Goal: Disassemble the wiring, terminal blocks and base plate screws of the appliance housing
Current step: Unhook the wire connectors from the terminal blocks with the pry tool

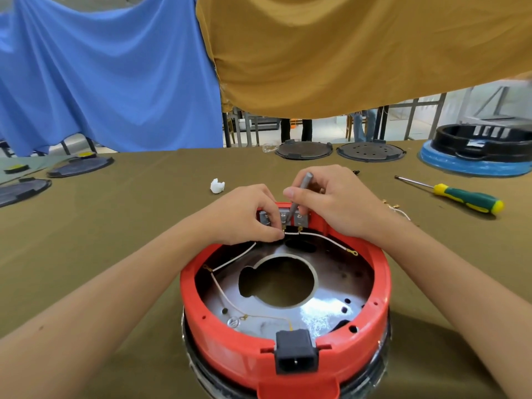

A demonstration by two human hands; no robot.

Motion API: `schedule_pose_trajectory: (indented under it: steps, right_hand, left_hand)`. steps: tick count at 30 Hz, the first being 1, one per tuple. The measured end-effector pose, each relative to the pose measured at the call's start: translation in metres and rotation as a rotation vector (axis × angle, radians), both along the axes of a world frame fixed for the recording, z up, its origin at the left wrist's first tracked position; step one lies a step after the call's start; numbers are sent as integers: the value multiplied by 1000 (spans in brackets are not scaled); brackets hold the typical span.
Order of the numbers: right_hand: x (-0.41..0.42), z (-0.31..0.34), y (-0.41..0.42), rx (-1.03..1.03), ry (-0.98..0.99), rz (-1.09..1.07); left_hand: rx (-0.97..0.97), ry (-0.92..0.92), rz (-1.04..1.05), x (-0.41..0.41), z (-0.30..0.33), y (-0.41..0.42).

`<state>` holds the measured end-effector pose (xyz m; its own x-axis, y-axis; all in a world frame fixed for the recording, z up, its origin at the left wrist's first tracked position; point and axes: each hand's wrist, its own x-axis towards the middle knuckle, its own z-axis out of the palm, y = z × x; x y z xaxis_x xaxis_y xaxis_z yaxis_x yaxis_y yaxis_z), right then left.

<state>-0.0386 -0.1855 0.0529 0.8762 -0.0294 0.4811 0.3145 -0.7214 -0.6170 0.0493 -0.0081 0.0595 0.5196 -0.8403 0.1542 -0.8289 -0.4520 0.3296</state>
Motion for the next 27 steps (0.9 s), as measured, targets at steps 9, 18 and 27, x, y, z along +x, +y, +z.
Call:
schedule_pose_trajectory:
  steps: [9,18,27]
  right_hand:
    - [8,0,-3,147,65,-3]
    - [4,-3,-3,82,12,5]
    - [9,-2,-5,181,67,17]
  left_hand:
    - [-8,10,-3,0,0,0]
    - [-3,7,3,-1,0,0]
    - [-6,25,-16,-1,1,1]
